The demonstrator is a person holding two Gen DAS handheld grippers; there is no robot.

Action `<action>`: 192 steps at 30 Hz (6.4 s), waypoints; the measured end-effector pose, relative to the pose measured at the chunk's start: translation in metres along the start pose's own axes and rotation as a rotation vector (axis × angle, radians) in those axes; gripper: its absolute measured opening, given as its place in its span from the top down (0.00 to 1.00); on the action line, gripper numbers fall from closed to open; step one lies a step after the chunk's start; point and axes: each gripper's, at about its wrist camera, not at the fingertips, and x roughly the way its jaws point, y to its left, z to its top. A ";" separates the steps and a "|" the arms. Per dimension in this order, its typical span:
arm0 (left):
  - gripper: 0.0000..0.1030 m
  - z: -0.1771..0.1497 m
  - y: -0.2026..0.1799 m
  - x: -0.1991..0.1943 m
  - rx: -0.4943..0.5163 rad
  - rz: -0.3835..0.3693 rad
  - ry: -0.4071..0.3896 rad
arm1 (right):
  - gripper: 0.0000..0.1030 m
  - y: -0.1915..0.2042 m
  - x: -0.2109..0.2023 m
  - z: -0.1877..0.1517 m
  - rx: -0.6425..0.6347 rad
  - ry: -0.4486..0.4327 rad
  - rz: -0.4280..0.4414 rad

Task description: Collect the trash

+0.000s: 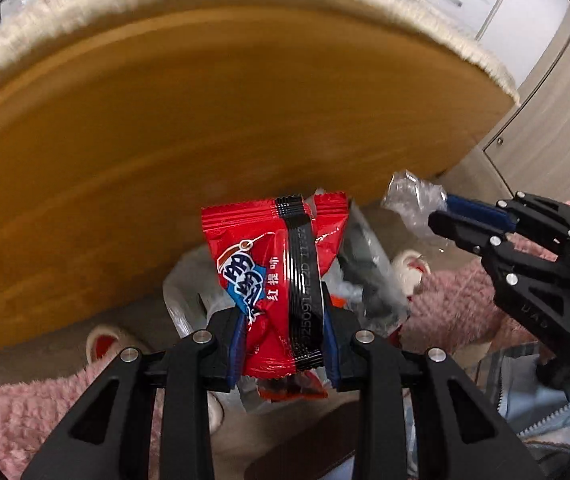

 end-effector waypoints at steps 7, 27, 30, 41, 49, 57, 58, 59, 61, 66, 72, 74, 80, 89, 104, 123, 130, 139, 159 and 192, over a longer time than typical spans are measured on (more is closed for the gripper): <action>0.72 0.000 0.010 0.048 -0.071 0.041 0.164 | 0.84 -0.001 0.021 0.000 0.026 0.065 0.018; 0.66 0.001 0.015 0.094 -0.143 0.028 0.300 | 0.84 -0.007 0.040 0.007 0.031 0.154 0.016; 0.57 0.002 0.015 0.092 -0.146 0.034 0.293 | 0.84 -0.005 0.043 0.008 0.035 0.163 0.012; 0.18 0.008 0.015 0.083 -0.170 0.040 0.262 | 0.84 0.002 0.053 0.009 0.030 0.195 0.003; 0.18 0.008 0.025 0.084 -0.226 0.048 0.269 | 0.84 0.010 0.067 0.007 -0.002 0.222 -0.001; 0.17 0.006 0.034 0.085 -0.263 0.070 0.280 | 0.84 0.011 0.082 0.007 -0.009 0.258 0.004; 0.17 0.006 0.035 0.086 -0.266 0.073 0.282 | 0.84 0.011 0.085 0.006 -0.010 0.269 0.002; 0.17 0.006 0.035 0.086 -0.268 0.073 0.282 | 0.84 0.012 0.086 0.005 -0.010 0.275 0.001; 0.17 0.006 0.035 0.086 -0.269 0.073 0.282 | 0.84 0.013 0.090 0.004 -0.015 0.287 -0.004; 0.17 0.006 0.034 0.087 -0.266 0.073 0.286 | 0.83 0.011 0.098 0.001 0.003 0.323 0.010; 0.17 0.005 0.036 0.086 -0.274 0.078 0.287 | 0.80 0.010 0.102 0.000 0.019 0.338 0.011; 0.17 0.005 0.036 0.086 -0.276 0.078 0.285 | 0.71 0.009 0.101 0.000 0.023 0.340 0.017; 0.17 0.005 0.038 0.085 -0.286 0.080 0.287 | 0.40 0.011 0.103 -0.001 0.015 0.339 -0.001; 0.17 0.005 0.038 0.087 -0.288 0.083 0.292 | 0.10 0.006 0.108 -0.003 0.020 0.361 -0.058; 0.17 0.004 0.037 0.088 -0.278 0.084 0.290 | 0.09 0.005 0.107 -0.001 0.020 0.344 -0.064; 0.09 0.012 0.018 0.066 -0.206 0.042 0.180 | 0.09 -0.004 0.079 0.006 0.039 0.263 -0.092; 0.07 0.016 0.017 0.049 -0.207 0.003 0.113 | 0.09 -0.005 0.063 0.009 0.045 0.221 -0.104; 0.07 0.022 0.016 0.025 -0.212 -0.013 0.022 | 0.09 -0.007 0.044 0.014 0.062 0.158 -0.115; 0.07 0.029 0.017 -0.023 -0.210 -0.010 -0.161 | 0.09 -0.012 0.003 0.022 0.084 -0.001 -0.125; 0.07 0.045 0.005 -0.089 -0.132 -0.004 -0.415 | 0.09 -0.029 -0.058 0.049 0.132 -0.282 -0.154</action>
